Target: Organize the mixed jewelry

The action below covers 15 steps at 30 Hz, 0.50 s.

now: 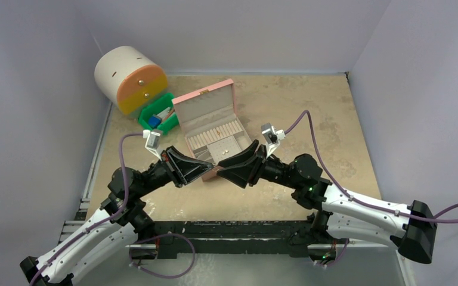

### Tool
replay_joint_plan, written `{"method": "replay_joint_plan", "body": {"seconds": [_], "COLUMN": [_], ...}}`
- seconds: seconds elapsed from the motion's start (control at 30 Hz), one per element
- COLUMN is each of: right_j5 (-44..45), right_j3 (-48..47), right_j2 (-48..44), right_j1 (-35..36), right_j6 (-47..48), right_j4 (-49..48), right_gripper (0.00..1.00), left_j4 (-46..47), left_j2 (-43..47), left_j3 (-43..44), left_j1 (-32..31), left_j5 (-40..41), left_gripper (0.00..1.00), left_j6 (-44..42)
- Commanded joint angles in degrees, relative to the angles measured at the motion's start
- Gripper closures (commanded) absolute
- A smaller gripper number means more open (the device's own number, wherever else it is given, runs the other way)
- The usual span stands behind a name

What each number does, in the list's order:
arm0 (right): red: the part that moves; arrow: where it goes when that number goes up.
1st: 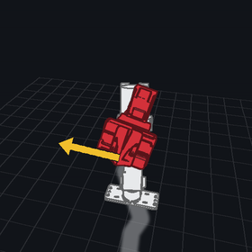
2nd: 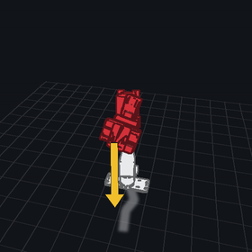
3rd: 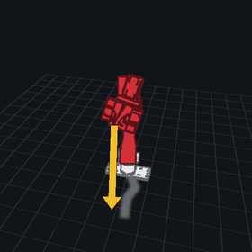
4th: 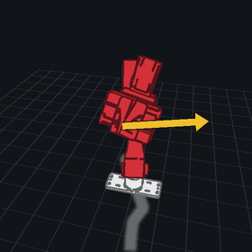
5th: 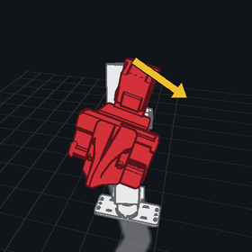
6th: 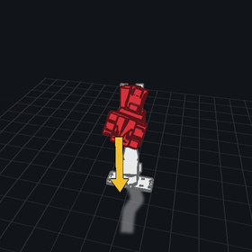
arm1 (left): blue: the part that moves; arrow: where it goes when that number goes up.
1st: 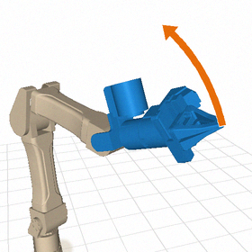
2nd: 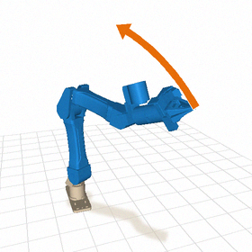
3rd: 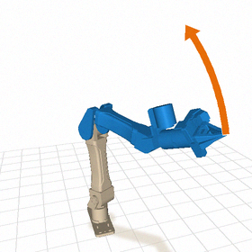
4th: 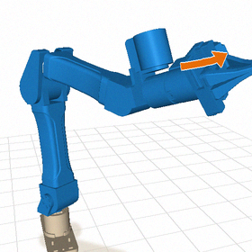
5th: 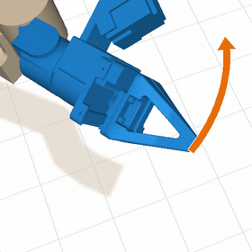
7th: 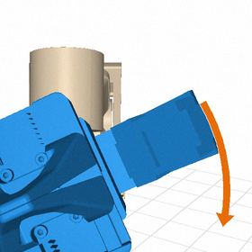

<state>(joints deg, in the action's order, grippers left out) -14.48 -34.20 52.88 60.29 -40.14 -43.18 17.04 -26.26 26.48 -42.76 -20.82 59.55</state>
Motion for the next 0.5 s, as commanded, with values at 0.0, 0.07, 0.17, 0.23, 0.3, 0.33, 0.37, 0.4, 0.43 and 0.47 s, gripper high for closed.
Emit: {"method": "replay_joint_plan", "body": {"seconds": [0.0,0.07,0.17,0.23,0.3,0.33,0.37,0.4,0.43,0.47], "right_j5": [-0.3,-0.3,-0.3,-0.3,-0.5,-0.5,-0.3,-0.2,-0.2,0.0], "right_j3": [-3.1,-3.2,-3.2,-3.3,-3.5,-3.6,-3.6,-3.7,-3.8,-3.8], "right_j2": [0.0,0.2,0.5,0.6,0.6,0.7,0.7,0.7,0.7,0.7], "right_j1": [-0.3,-0.3,-0.3,-0.3,-0.3,-0.3,-0.3,-0.3,-0.3,-0.3], "right_j6": [-0.5,-0.6,-0.8,-0.9,-1.0,-0.9,-1.0,-1.0,-1.0,-1.0], "right_j4": [-3.8,-3.7,-3.8,-3.9,-3.9,-3.9,-3.8,-3.6,-3.4,-3.3], "right_gripper": [0.55,0.56,0.58,0.61,0.64,0.65,0.66,0.66,0.67,0.68], "left_j4": [4.2,4.2,4.3,4.3,4.4,4.5,4.4,4.5,4.6,4.6], "left_j2": [0.1,0.1,0.2,0.1,0.1,0.0,0.0,0.0,-0.1,-0.1], "left_j3": [0.4,0.5,0.5,0.5,0.6,0.7,0.8,0.7,0.8,0.8], "left_j1": [0.1,0.1,0.1,0.1,0.1,0.1,0.1,0.1,0.1,0.1], "left_j5": [-0.7,-0.7,-0.6,-0.6,-0.6,-0.6,-0.6,-0.6,-0.5,-0.6], "left_gripper": [1.0,1.0,1.0,1.0,1.0,1.0,1.0,1.0,1.0,1.0], "left_j6": [0.9,0.8,0.8,0.8,0.8,0.8,0.8,0.7,0.7,0.7]}}
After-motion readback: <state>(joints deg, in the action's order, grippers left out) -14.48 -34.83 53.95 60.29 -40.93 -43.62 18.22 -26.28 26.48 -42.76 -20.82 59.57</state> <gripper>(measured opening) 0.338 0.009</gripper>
